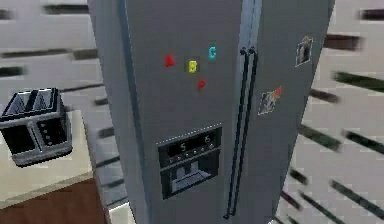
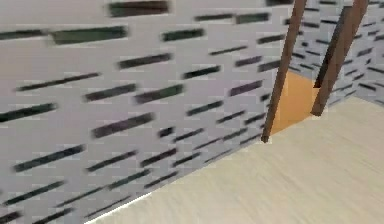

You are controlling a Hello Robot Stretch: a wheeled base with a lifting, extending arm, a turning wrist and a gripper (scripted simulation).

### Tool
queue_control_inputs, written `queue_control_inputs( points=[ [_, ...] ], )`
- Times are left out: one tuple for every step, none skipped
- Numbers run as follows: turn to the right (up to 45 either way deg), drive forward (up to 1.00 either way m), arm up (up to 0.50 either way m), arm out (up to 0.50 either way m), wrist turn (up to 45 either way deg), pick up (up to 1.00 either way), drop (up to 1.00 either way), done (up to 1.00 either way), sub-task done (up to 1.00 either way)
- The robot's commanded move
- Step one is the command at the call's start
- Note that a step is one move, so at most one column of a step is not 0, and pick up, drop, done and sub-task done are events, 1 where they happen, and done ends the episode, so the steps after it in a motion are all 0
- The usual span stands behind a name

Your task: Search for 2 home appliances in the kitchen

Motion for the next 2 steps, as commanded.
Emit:
queue_control_inputs(
  points=[
    [-36.0, 0.0, 0.0, 0.0, 0.0, 0.0, 0.0, 0.0, 0.0],
    [0.0, 0.0, 0.0, 0.0, 0.0, 0.0, 0.0, 1.0, 0.0]
  ],
)
